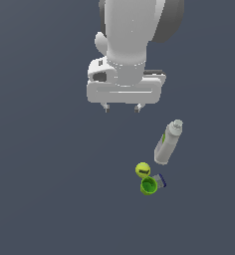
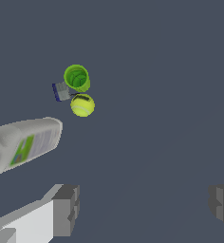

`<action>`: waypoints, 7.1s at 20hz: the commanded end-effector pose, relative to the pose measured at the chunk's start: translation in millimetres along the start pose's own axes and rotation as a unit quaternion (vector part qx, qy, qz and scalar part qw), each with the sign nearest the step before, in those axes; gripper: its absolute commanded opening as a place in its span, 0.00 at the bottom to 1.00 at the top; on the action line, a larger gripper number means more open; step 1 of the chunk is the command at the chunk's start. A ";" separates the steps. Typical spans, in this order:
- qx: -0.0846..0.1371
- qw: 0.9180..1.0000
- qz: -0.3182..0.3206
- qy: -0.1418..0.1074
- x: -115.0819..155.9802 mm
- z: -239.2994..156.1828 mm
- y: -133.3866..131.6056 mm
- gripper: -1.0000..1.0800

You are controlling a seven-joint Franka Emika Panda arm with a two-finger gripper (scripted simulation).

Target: Pick up a designated object from a clutter of objects.

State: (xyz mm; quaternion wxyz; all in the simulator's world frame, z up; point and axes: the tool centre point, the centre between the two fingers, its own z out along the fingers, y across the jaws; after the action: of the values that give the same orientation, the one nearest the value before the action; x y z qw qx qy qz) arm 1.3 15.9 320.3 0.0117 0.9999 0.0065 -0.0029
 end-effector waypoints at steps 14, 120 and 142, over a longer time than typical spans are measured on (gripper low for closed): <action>-0.006 1.000 -0.023 -0.010 3.0 4.5 -16.1 0.96; -0.006 0.716 -0.698 0.027 172.6 240.9 -119.3 0.00; -0.003 0.716 -0.698 0.019 89.1 106.3 -136.0 0.00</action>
State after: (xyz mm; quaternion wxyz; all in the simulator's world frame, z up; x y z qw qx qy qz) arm 96.0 148.6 196.2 0.0085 0.7115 0.7025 0.0091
